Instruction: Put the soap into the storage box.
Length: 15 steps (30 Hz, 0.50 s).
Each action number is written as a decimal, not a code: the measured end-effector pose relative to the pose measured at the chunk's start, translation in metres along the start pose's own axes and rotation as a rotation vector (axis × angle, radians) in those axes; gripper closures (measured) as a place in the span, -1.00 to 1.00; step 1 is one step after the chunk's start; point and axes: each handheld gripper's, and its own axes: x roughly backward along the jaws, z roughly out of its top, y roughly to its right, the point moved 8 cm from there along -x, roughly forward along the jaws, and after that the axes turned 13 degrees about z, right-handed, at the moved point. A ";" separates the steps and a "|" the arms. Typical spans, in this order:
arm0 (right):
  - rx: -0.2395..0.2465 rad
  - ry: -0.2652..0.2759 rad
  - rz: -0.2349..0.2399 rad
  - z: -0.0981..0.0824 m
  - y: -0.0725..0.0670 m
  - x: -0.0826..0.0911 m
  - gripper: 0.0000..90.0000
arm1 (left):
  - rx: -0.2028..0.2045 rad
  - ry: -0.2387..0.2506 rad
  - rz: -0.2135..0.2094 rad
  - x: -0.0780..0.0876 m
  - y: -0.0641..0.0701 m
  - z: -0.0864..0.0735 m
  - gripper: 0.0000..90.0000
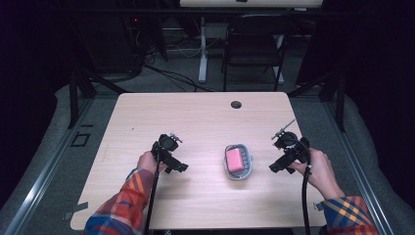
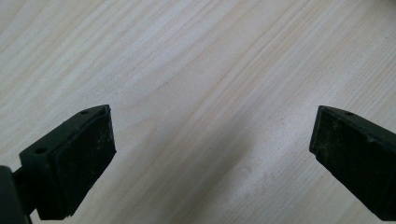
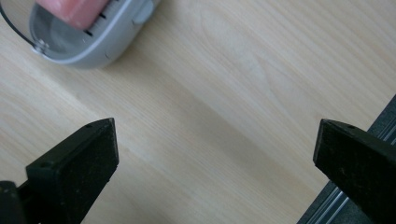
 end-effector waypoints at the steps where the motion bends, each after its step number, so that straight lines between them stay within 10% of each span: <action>1: 0.001 0.001 0.001 -0.004 0.001 -0.001 -1.00 | 0.000 -0.001 0.000 0.000 0.000 0.000 -1.00; 15: -0.001 -0.055 0.029 -0.061 0.009 -0.040 -1.00 | -0.004 -0.012 0.008 -0.003 0.000 -0.001 -1.00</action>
